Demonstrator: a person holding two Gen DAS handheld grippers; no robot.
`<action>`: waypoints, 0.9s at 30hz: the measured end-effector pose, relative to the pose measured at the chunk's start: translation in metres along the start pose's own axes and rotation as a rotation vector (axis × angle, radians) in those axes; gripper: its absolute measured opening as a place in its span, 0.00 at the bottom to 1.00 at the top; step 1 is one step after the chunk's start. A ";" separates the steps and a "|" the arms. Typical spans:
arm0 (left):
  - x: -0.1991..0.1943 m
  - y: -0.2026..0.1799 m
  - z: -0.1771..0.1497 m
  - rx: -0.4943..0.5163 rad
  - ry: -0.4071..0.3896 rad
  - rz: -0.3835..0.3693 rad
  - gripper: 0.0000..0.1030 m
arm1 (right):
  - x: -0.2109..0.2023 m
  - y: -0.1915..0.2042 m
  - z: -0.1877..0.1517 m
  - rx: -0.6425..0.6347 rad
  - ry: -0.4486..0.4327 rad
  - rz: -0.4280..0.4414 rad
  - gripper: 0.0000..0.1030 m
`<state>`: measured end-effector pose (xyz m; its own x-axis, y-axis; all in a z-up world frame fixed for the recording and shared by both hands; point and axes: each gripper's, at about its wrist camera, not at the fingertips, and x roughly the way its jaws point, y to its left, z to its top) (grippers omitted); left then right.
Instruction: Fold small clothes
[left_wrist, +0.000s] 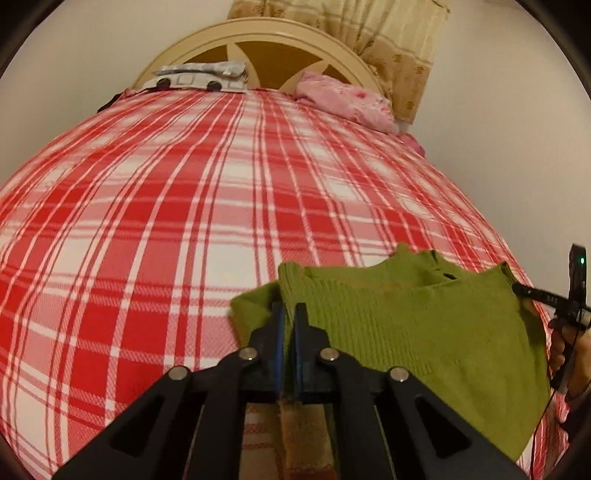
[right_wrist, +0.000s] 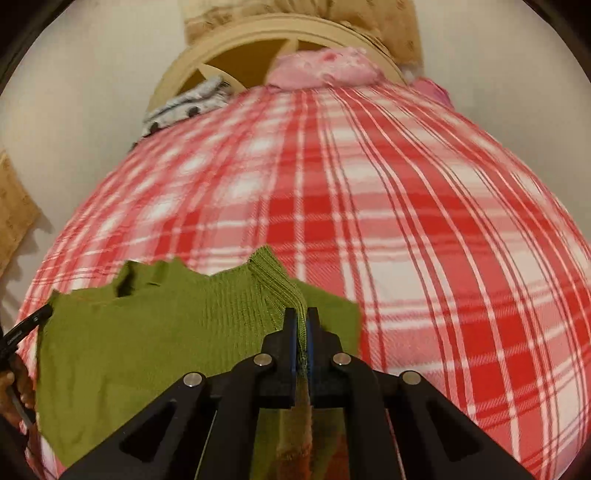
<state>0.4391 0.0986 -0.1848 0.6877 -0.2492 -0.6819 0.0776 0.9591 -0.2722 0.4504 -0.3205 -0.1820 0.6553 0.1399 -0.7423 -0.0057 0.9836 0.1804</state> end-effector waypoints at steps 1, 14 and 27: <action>-0.004 0.002 -0.001 -0.013 -0.018 -0.013 0.05 | 0.002 -0.003 -0.003 0.015 -0.005 -0.001 0.03; 0.011 0.008 0.005 -0.067 -0.018 0.013 0.05 | -0.005 0.000 -0.001 0.046 -0.081 0.020 0.03; -0.059 -0.010 -0.020 0.014 -0.117 0.056 0.71 | -0.074 0.024 -0.040 -0.135 -0.066 0.167 0.85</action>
<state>0.3837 0.1009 -0.1552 0.7707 -0.1786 -0.6117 0.0464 0.9731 -0.2256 0.3714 -0.3031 -0.1487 0.6849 0.2984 -0.6647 -0.2165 0.9544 0.2053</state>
